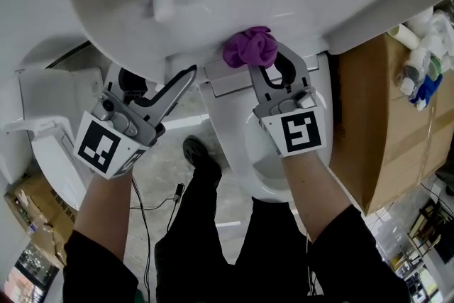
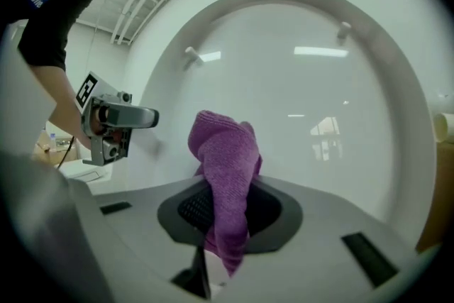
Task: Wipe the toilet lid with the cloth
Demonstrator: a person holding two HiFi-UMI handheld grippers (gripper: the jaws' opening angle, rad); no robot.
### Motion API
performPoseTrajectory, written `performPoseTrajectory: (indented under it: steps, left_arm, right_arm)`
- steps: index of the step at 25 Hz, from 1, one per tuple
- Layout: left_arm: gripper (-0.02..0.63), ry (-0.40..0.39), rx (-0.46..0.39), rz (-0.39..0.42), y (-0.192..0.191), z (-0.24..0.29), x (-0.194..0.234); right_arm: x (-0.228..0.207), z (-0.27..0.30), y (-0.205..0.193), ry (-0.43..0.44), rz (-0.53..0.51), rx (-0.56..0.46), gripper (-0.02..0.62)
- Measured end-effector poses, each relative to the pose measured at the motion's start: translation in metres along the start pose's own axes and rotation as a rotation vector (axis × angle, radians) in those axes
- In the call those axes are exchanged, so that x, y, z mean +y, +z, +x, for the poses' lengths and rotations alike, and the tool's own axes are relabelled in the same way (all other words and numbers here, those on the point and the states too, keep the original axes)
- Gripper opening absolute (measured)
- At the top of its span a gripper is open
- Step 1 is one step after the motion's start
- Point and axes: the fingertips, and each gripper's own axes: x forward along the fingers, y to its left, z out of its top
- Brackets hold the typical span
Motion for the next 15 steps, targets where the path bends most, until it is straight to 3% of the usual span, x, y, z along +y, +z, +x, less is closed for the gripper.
performPoseTrajectory:
  steps: [9,15]
  left_arm:
    - [0.242,0.159,0.082,-0.036,-0.015,0.002,0.008]
    - [0.242,0.170,0.112,-0.035,-0.007,-0.002,0.010]
  right_arm:
    - [-0.123,-0.042,-0.036,-0.115,-0.002,0.052,0.075]
    - [-0.166,-0.057,-0.042,-0.184,0.033,0.089,0.075]
